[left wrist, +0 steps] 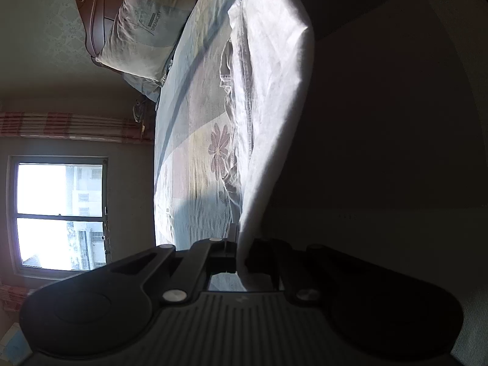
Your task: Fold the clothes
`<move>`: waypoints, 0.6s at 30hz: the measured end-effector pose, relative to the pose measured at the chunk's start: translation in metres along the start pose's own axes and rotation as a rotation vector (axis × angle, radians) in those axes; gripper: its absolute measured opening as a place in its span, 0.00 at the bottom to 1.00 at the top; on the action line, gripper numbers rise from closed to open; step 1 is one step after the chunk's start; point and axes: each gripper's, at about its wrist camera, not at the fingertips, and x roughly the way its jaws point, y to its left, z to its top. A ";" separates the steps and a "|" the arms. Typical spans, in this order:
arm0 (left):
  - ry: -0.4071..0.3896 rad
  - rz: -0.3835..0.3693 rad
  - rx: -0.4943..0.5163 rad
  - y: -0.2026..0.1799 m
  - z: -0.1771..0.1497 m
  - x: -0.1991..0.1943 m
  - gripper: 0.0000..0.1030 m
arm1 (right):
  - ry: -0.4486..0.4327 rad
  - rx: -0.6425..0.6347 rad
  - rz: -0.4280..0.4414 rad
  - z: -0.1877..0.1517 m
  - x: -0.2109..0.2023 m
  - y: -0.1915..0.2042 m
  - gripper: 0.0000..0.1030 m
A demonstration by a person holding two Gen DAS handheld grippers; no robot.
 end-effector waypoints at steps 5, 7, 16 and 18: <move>-0.007 -0.018 0.012 -0.012 0.001 -0.023 0.00 | 0.008 -0.016 0.032 -0.005 -0.013 0.008 0.05; -0.007 -0.022 0.012 -0.017 0.002 -0.031 0.00 | 0.011 -0.027 0.038 -0.006 -0.017 0.013 0.05; -0.014 -0.036 -0.001 -0.029 0.003 -0.057 0.00 | 0.013 -0.030 0.083 -0.012 -0.032 0.026 0.05; -0.018 -0.040 -0.004 -0.030 0.004 -0.061 0.00 | 0.014 -0.034 0.096 -0.012 -0.032 0.027 0.05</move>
